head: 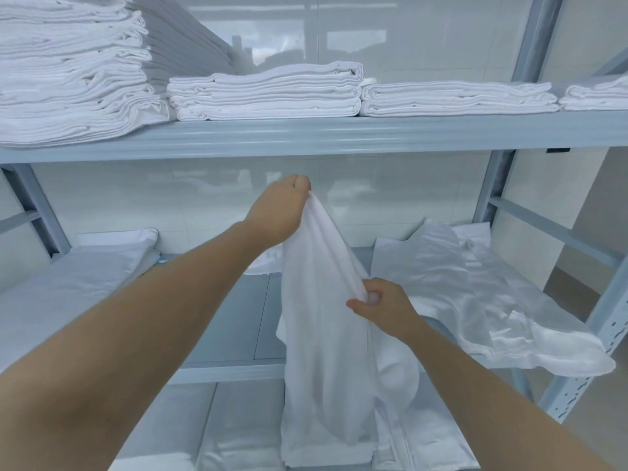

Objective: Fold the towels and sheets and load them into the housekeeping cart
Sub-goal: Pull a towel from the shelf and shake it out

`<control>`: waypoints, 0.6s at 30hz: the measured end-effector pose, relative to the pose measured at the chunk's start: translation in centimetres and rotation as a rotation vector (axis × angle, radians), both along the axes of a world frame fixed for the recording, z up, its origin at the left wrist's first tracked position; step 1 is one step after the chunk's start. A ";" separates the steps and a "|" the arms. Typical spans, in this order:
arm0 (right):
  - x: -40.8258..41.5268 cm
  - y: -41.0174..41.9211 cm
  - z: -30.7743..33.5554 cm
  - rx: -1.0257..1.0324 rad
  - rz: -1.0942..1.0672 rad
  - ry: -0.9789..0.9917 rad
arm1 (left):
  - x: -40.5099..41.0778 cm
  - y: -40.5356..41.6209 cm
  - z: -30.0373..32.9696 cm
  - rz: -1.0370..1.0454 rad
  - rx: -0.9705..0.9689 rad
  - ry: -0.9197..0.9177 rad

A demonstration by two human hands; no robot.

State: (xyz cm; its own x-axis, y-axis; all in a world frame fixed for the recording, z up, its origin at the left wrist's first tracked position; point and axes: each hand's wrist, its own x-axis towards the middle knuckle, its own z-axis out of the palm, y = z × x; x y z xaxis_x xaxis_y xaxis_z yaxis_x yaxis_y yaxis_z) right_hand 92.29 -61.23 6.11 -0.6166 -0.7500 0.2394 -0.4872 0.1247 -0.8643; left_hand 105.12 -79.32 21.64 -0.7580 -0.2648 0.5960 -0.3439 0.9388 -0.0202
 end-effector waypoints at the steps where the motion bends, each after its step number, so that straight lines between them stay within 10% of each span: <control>1: -0.2 0.0 -0.4 0.027 0.005 -0.020 | 0.0 -0.3 0.2 0.017 0.006 0.015; 18: -3.8 1.8 -4.7 0.508 -0.115 0.304 | 6.7 -8.1 0.1 0.302 0.188 0.261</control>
State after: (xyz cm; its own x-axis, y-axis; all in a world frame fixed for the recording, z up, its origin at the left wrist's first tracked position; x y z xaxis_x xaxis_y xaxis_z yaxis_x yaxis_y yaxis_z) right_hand 88.47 -59.39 1.41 -0.6604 -0.7494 0.0472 -0.6624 0.5518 -0.5066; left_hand 111.80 -87.47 21.74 -0.4606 -0.5735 0.6775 -0.5740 0.7746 0.2654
